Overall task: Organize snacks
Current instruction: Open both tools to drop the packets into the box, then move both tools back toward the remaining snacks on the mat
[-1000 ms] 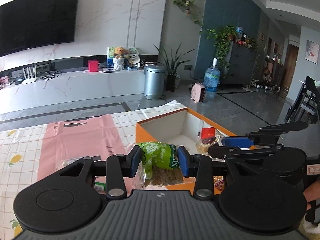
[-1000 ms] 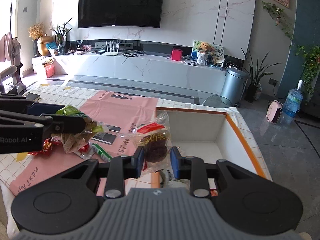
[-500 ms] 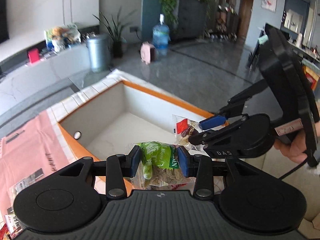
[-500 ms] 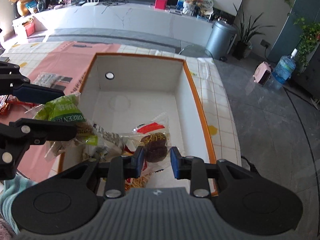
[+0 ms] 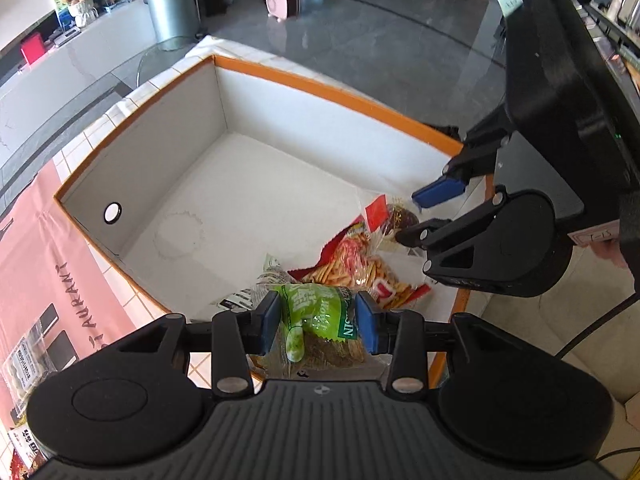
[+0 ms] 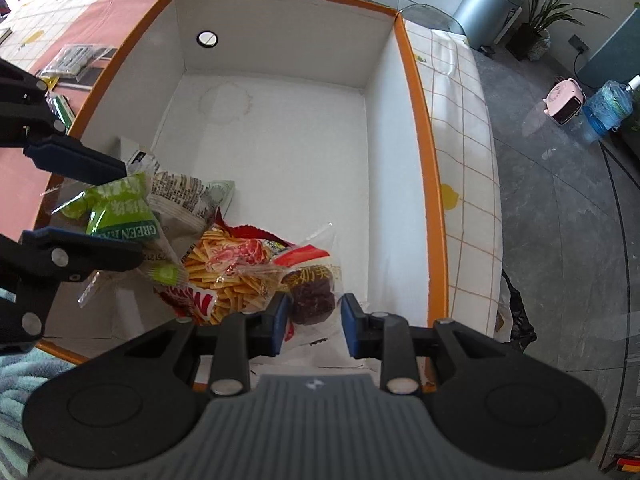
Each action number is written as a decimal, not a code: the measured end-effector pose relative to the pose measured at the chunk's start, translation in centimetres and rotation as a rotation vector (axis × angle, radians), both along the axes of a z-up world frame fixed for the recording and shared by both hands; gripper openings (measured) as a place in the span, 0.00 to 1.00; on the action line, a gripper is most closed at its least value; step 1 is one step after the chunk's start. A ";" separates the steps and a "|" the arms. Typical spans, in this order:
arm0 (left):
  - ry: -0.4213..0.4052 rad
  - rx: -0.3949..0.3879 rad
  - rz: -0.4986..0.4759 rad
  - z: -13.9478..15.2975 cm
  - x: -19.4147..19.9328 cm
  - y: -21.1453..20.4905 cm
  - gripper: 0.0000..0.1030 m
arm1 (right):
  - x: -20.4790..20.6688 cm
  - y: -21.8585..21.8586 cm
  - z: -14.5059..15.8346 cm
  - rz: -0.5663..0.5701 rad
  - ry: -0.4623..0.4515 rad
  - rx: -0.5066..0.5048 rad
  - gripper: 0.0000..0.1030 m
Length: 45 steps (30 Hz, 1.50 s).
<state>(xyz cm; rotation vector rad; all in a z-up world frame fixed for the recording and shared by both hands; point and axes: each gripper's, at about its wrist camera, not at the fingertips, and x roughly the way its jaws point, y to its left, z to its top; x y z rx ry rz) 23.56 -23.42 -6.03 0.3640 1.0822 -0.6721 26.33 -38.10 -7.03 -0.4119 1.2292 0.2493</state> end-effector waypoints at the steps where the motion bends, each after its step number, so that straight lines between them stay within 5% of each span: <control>1: 0.008 0.003 -0.005 -0.1 0.0 0.0 0.45 | 0.2 0.0 -0.2 0.007 0.010 -0.013 0.26; 15: -0.030 0.053 0.011 0.6 -0.8 -0.7 0.43 | 0.7 -0.1 -1.2 0.014 0.075 -0.069 0.26; 23: -0.077 0.032 0.007 2.5 -2.2 -0.5 0.55 | -0.3 0.4 0.7 0.009 0.041 -0.084 0.47; 25: -0.095 0.020 0.013 3.2 -2.6 -0.2 0.58 | -0.7 0.4 1.4 0.004 0.020 -0.086 0.59; 36: -0.187 -0.015 0.052 6.0 -5.0 2.2 0.65 | -3.3 1.1 4.7 -0.038 -0.066 -0.064 0.74; 45: -0.328 -0.036 0.191 7.8 -8.1 6.6 0.69 | -7.0 2.9 7.6 -0.133 -0.219 0.101 0.79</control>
